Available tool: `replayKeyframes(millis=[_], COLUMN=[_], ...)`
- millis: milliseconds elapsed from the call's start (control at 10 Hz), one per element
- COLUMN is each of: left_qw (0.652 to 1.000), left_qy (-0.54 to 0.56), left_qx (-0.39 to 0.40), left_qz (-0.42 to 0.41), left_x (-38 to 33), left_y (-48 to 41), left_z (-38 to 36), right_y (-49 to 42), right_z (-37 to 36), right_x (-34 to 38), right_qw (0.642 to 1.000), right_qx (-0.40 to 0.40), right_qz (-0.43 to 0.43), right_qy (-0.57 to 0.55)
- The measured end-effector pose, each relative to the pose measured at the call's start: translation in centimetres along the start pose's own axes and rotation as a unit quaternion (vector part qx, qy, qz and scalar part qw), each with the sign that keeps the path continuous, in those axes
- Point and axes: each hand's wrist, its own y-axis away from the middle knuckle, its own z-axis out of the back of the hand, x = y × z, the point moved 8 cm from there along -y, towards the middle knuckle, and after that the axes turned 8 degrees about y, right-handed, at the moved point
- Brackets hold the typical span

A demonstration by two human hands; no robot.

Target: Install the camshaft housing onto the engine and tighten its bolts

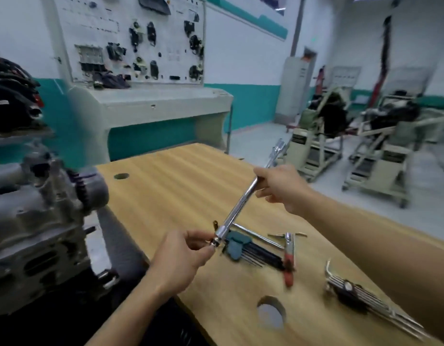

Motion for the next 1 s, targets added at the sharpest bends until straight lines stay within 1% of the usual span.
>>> replayKeyframes(millis=[100, 200, 300, 400, 500, 600, 700, 800, 900, 1000], left_qw=[1.000, 0.999, 0.997, 0.988, 0.979, 0.971, 0.957, 0.946, 0.953, 0.974], left_qy=[-0.017, -0.038, -0.053, -0.070, -0.120, -0.165, -0.202, -0.249, -0.241, -0.176], left_qx=[0.012, -0.006, -0.060, -0.135, -0.166, -0.175, -0.199, -0.175, -0.153, -0.130], left_qz=[-0.007, -0.020, -0.022, -0.032, -0.020, -0.010, -0.062, -0.112, -0.103, -0.058], left_x=[1.0, 1.5, 1.6, 1.3, 2.2, 4.4, 4.9, 5.4, 5.4, 5.5], left_y=[-0.2, -0.4, -1.1, -2.4, -3.9, -4.5, -4.0, -4.3, -4.5, -3.9], left_z=[-3.9, -3.9, -0.9, 2.9, 4.8, 4.1, 3.3, 2.4, 2.3, 2.8], right_y=[-0.8, -1.5, -3.2, -5.9, -8.6, -10.3, -11.6, -12.2, -12.1, -10.4], right_z=[2.6, 1.9, -0.7, -4.5, -8.8, -12.1, -13.7, -13.8, -13.3, -10.0], right_x=[-4.5, -7.0, -6.9, -5.1, -3.7, -4.9, -6.9, -7.0, -6.2, -5.8], right_qw=[0.998, 0.996, 0.997, 0.997, 0.991, 0.977, 0.947, 0.912, 0.881, 0.926], right_qx=[-0.024, -0.014, 0.000, 0.030, 0.075, 0.123, 0.139, 0.130, 0.111, 0.030], right_qz=[-0.047, -0.072, -0.069, -0.066, -0.063, -0.076, -0.076, -0.029, 0.023, 0.020], right_qy=[0.027, 0.047, 0.029, 0.026, 0.092, 0.158, 0.279, 0.389, 0.459, 0.376])
